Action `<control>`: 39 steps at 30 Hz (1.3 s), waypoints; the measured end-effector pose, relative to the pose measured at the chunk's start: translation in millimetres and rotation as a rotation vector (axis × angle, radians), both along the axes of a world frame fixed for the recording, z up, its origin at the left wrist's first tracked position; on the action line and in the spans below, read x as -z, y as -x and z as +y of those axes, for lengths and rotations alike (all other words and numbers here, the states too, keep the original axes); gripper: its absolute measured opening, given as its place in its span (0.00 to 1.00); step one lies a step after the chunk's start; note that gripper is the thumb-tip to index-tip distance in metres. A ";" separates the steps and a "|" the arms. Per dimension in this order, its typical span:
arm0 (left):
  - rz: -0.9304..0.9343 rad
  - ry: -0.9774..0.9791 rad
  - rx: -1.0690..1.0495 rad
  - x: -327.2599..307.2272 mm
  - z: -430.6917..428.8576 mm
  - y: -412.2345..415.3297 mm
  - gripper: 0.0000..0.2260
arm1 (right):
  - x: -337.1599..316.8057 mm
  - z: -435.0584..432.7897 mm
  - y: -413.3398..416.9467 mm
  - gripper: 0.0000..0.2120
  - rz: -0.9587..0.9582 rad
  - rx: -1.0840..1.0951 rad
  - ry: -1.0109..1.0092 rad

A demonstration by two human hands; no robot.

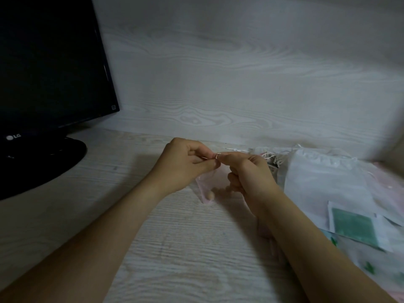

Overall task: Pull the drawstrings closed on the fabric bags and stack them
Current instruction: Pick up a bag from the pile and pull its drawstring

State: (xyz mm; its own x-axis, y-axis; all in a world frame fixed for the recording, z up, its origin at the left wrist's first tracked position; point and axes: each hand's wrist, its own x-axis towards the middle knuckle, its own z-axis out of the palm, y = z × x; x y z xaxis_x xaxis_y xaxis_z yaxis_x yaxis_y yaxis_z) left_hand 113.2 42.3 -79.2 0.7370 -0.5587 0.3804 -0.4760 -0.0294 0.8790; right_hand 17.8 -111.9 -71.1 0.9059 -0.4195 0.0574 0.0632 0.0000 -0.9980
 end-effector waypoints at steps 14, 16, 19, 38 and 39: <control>0.305 -0.060 -0.018 -9.6 -0.9 -2.8 0.16 | 3.5 -1.0 -3.5 0.06 -0.021 0.073 0.060; 0.320 0.010 -0.052 -8.3 -2.2 -3.3 0.16 | 3.9 -2.2 -4.1 0.06 -0.034 0.088 0.062; 0.354 0.099 -0.083 -7.1 -0.8 -5.3 0.18 | 3.9 -1.8 -4.4 0.06 -0.035 0.097 0.162; 0.496 0.159 -0.119 -10.0 1.0 -13.4 0.13 | 12.7 2.4 -7.6 0.09 0.021 0.053 0.260; 0.403 0.095 -0.150 -8.4 0.3 -12.6 0.12 | 13.2 2.7 -7.8 0.09 0.031 0.049 0.276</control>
State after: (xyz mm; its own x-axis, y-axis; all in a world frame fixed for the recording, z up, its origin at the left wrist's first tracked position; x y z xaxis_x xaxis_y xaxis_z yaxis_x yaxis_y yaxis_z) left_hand 125.8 42.5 -70.8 0.9072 -0.4107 0.0907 -0.0912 0.0184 0.9957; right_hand 25.6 -109.1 -84.3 0.8882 -0.4351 0.1479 0.0259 -0.2741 -0.9614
